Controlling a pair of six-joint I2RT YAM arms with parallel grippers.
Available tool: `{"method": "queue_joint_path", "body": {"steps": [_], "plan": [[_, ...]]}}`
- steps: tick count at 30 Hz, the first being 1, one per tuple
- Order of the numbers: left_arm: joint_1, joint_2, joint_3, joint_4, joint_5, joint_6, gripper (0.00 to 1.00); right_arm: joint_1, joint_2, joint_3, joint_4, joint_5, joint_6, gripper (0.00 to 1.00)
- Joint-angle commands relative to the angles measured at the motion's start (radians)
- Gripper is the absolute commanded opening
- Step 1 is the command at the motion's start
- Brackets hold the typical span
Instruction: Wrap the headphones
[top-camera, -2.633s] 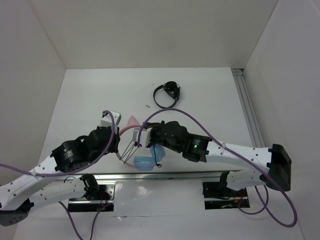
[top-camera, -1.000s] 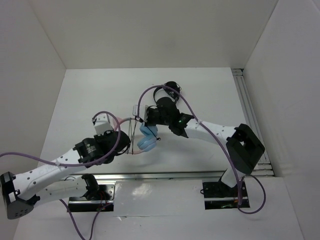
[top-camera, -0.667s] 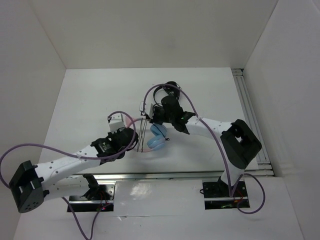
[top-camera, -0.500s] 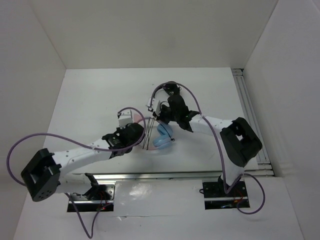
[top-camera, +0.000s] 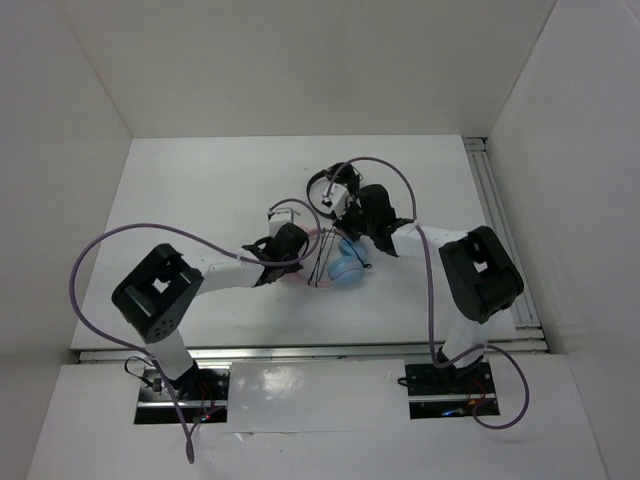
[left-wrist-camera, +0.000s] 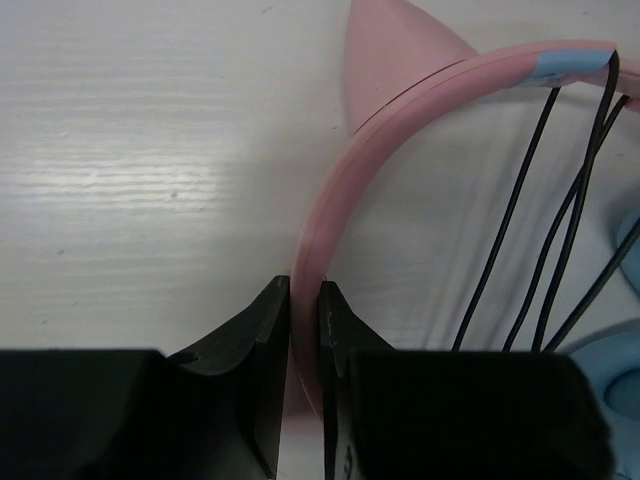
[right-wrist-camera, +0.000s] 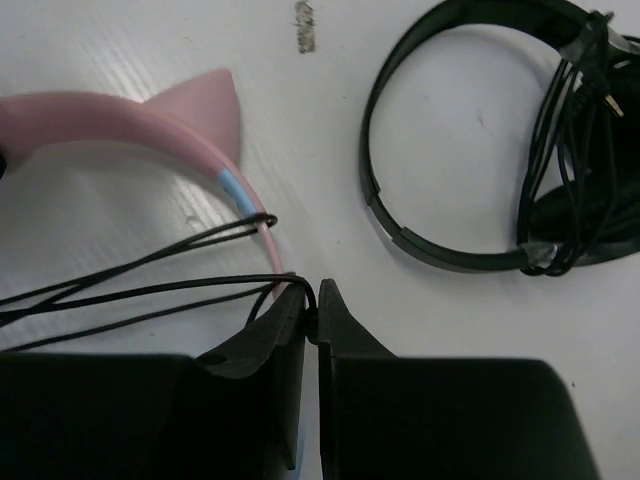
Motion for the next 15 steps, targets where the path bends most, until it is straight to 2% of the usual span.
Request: {"method": "queue_joint_path", "body": {"steps": [1, 9, 15], "plan": [[-0.020, 0.059, 0.019, 0.025, 0.152, 0.065, 0.00, -0.052, 0.019, 0.001, 0.134, 0.129, 0.031, 0.00], [-0.020, 0.036, -0.010, 0.044, 0.151, 0.075, 0.00, -0.071, 0.059, 0.001, 0.157, 0.139, 0.031, 0.00], [-0.020, 0.006, -0.021, 0.016, 0.129, 0.075, 0.06, -0.071, 0.070, 0.022, 0.136, 0.160, 0.031, 0.08]]}}
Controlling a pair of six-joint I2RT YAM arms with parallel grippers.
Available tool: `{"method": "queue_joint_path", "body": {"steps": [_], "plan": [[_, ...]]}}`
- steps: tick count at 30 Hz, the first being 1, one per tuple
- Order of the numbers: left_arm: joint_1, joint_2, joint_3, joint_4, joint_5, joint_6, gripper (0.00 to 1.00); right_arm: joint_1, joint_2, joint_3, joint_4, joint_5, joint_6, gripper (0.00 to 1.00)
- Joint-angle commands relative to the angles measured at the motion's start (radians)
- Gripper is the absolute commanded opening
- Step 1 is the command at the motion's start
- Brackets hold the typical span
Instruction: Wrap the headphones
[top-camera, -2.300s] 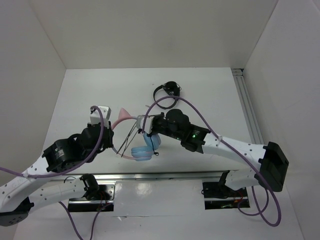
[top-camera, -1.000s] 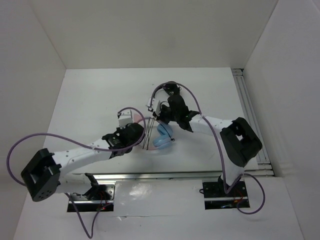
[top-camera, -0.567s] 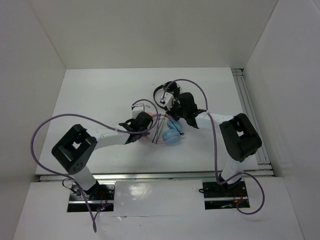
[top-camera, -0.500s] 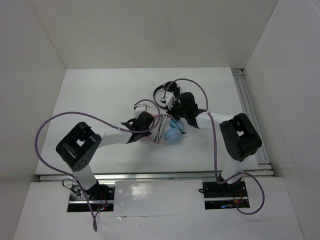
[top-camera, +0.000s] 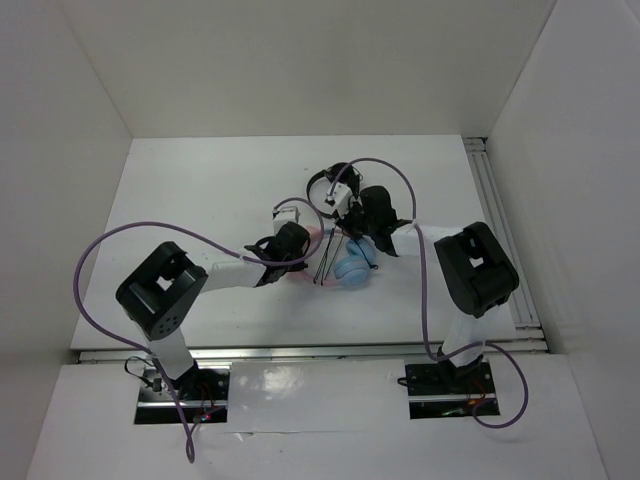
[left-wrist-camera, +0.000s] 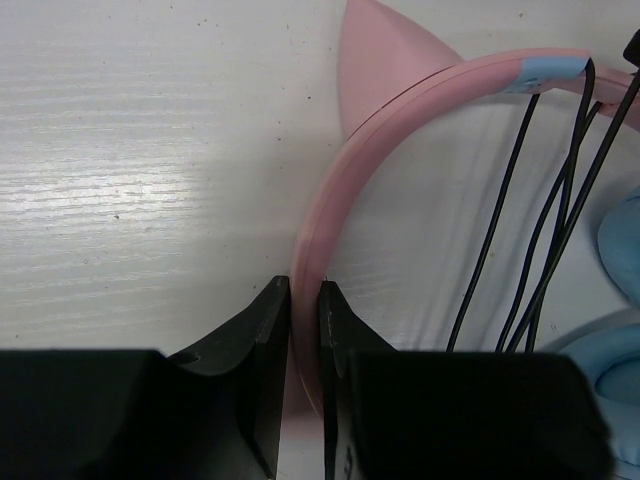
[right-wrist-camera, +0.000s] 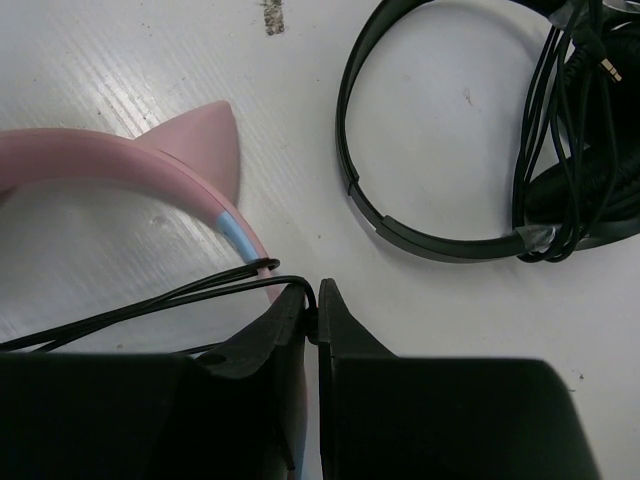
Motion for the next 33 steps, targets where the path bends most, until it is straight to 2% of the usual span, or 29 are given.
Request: {"method": "queue_joint_path", "body": {"steps": [1, 5, 8, 9, 20, 21, 23, 29, 30, 32, 33], "plan": [[-0.019, -0.039, -0.027, -0.099, 0.057, 0.054, 0.08, -0.044, 0.023, 0.033, 0.074, 0.152, -0.002, 0.09], [-0.019, -0.039, -0.017, -0.110, 0.044, 0.030, 0.16, -0.053, 0.023, 0.044, 0.052, 0.161, 0.016, 0.17], [-0.019, -0.039, 0.003, -0.119, 0.044, 0.020, 0.20, -0.053, 0.013, 0.055, 0.042, 0.174, 0.016, 0.18], [-0.019, -0.048, 0.003, -0.128, 0.044, 0.020, 0.20, -0.053, 0.012, 0.055, 0.042, 0.174, 0.016, 0.21], [-0.029, -0.108, 0.043, -0.174, 0.044, 0.011, 0.25, -0.095, -0.017, 0.055, 0.042, 0.183, 0.026, 0.30], [-0.029, -0.108, 0.043, -0.174, 0.044, 0.011, 0.25, -0.095, -0.017, 0.055, 0.042, 0.183, 0.026, 0.32], [-0.029, -0.117, 0.043, -0.174, 0.044, 0.011, 0.29, -0.095, -0.017, 0.055, 0.042, 0.183, 0.026, 0.46], [-0.029, -0.094, 0.043, -0.174, 0.053, 0.011, 0.32, -0.095, 0.003, 0.065, 0.032, 0.165, 0.035, 0.47], [-0.029, -0.084, 0.034, -0.163, 0.053, 0.011, 0.34, -0.095, 0.003, 0.065, 0.032, 0.164, 0.035, 0.47], [-0.029, -0.083, 0.034, -0.154, 0.064, 0.011, 0.44, -0.095, 0.003, 0.065, 0.032, 0.164, 0.044, 0.47], [-0.029, -0.074, 0.034, -0.154, 0.064, 0.011, 0.53, -0.095, 0.003, 0.075, 0.020, 0.154, 0.044, 0.47]]}}
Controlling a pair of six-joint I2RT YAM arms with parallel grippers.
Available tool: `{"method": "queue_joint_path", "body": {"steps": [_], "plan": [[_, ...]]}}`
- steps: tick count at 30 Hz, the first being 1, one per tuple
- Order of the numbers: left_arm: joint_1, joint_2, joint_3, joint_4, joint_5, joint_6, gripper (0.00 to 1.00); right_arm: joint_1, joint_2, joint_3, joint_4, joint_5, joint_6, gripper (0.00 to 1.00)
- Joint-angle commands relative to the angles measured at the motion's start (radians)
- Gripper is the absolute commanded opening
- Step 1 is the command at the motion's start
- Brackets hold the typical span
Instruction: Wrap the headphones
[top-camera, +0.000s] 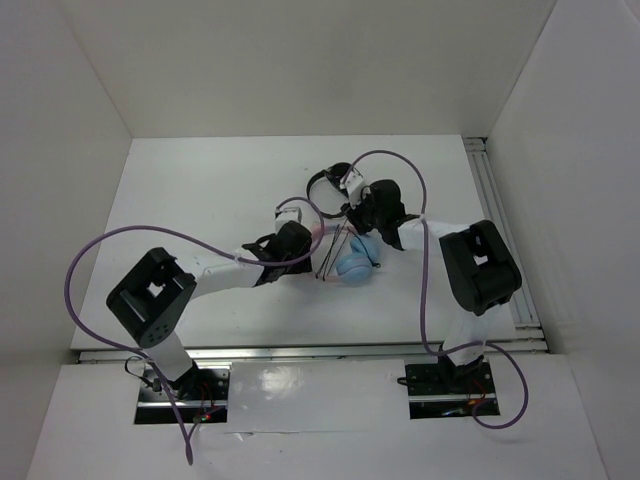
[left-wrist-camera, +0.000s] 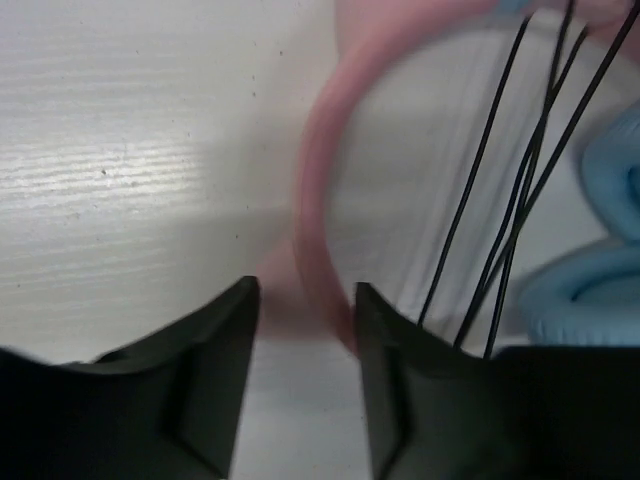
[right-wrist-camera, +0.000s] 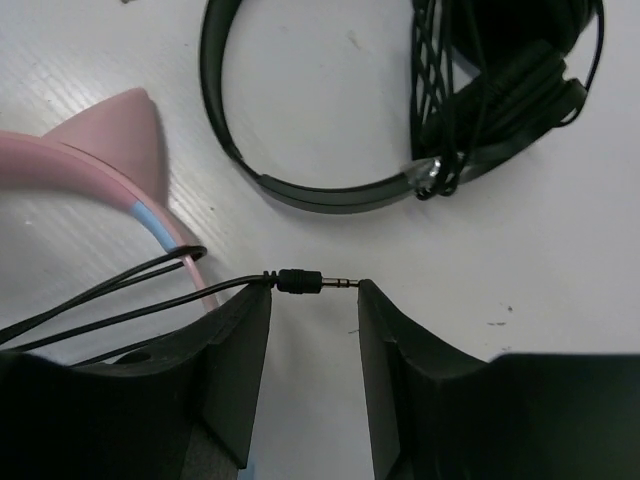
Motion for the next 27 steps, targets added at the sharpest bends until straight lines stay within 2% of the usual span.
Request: {"method": "queue_joint_path", "body": {"steps": [1, 2, 4, 5, 6, 7, 8, 10, 14, 16, 27], "plan": [[-0.014, -0.001, 0.003, -0.037, 0.040, 0.021, 0.60, -0.041, 0.001, 0.053, 0.045, 0.081, -0.001, 0.47], [-0.014, -0.001, 0.003, -0.046, 0.028, 0.007, 0.64, -0.041, 0.001, 0.053, 0.045, 0.081, -0.001, 0.47], [-0.014, 0.009, 0.003, -0.046, 0.040, 0.007, 0.88, -0.041, 0.001, 0.053, 0.045, 0.071, -0.001, 0.48], [-0.014, 0.009, 0.003, -0.046, 0.040, 0.007, 0.90, -0.041, 0.001, 0.053, 0.045, 0.071, -0.001, 0.48], [-0.014, 0.009, 0.003, -0.046, 0.040, 0.007, 0.90, -0.041, 0.001, 0.053, 0.036, 0.081, -0.001, 0.48], [-0.014, -0.002, 0.003, -0.046, 0.040, 0.007, 0.90, -0.041, 0.001, 0.053, 0.036, 0.081, -0.010, 0.59], [-0.014, -0.002, 0.003, -0.046, 0.040, 0.007, 0.90, -0.041, 0.001, 0.053, 0.027, 0.081, -0.010, 0.59], [-0.004, -0.014, 0.003, -0.037, 0.040, 0.007, 0.91, -0.041, 0.010, 0.053, 0.027, 0.081, -0.019, 0.77], [-0.004, -0.024, 0.012, -0.046, 0.040, 0.007, 0.91, -0.041, 0.010, 0.053, 0.027, 0.081, -0.019, 0.79], [-0.004, -0.033, 0.012, -0.046, 0.040, 0.007, 0.91, -0.041, 0.010, 0.062, 0.015, 0.069, -0.019, 1.00], [-0.004, -0.106, -0.017, -0.047, 0.049, 0.007, 0.93, -0.066, 0.001, 0.104, -0.067, 0.103, -0.038, 1.00]]}}
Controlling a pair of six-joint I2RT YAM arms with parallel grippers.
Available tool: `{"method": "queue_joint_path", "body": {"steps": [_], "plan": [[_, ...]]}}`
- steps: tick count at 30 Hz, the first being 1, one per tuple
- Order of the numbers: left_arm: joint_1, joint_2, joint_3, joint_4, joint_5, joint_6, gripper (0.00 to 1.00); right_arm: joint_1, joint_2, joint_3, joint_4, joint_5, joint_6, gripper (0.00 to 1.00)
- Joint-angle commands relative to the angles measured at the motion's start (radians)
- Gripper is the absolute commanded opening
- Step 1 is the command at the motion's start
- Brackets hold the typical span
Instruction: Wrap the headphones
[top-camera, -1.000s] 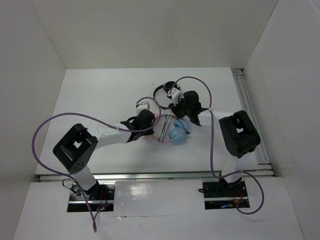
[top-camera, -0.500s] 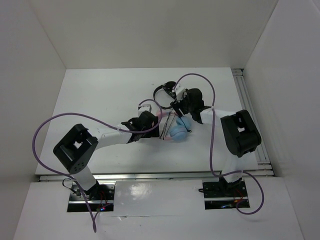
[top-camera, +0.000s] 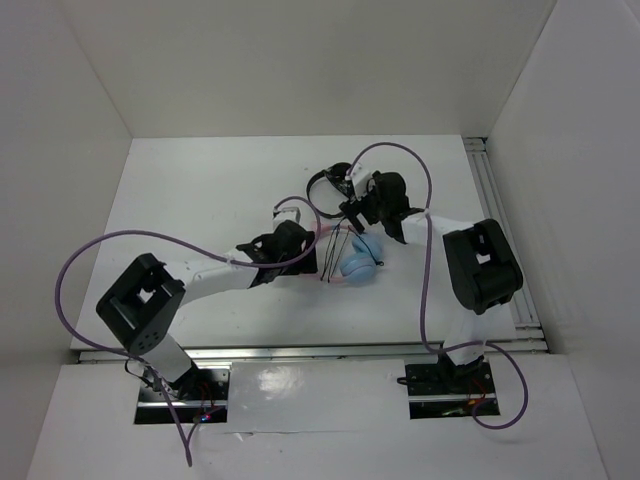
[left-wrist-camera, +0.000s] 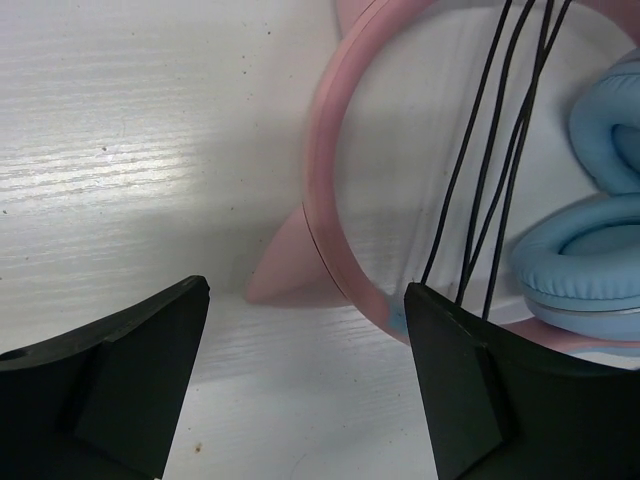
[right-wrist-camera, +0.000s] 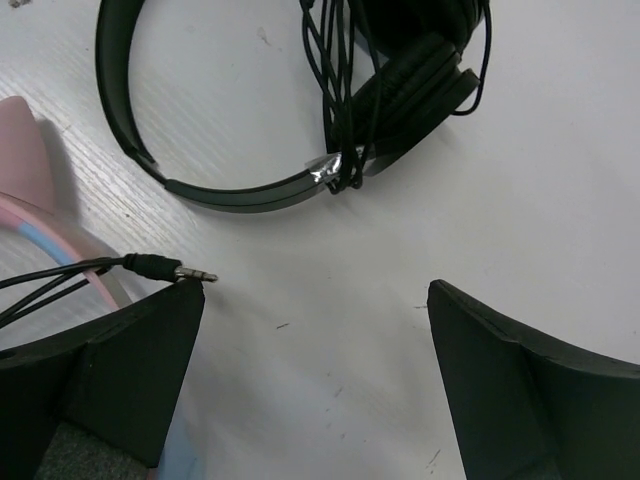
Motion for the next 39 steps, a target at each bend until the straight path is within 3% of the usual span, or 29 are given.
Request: {"method": "queue_joint_path", "body": {"steps": [1, 12, 13, 14, 20, 23, 31, 36, 39], "plan": [[0.003, -0.051, -0.004, 0.006, 0.009, -0.001, 0.93, -0.031, 0.013, 0.065, -0.044, 0.020, -0.010, 1.00], [0.003, -0.153, -0.031, -0.022, -0.001, -0.001, 0.93, -0.031, 0.040, 0.122, -0.083, 0.116, 0.019, 1.00], [0.003, -0.166, -0.031, -0.035, -0.012, -0.001, 0.93, -0.031, 0.040, 0.132, -0.107, 0.158, 0.030, 1.00], [0.003, -0.178, -0.031, -0.051, -0.021, -0.001, 0.99, -0.042, 0.040, 0.142, -0.118, 0.178, 0.047, 1.00], [0.003, -0.319, 0.073, -0.278, -0.136, -0.012, 0.99, -0.105, -0.014, 0.218, -0.192, 0.429, 0.244, 1.00], [0.003, -0.415, 0.118, -0.415, -0.199, -0.012, 0.99, -0.117, -0.132, 0.249, -0.244, 0.517, 0.381, 1.00], [0.003, -0.713, 0.367, -0.816, -0.248, 0.071, 0.99, 0.025, -0.604, 0.222, -0.639, 0.356, 0.689, 1.00], [0.003, -0.839, 0.466, -0.954, -0.120, 0.170, 0.99, 0.100, -1.014, 0.094, -0.767, 0.132, 0.794, 1.00], [0.003, -0.925, 0.499, -1.054, -0.109, 0.169, 0.99, 0.113, -1.158, 0.100, -0.915, 0.118, 0.890, 1.00]]}}
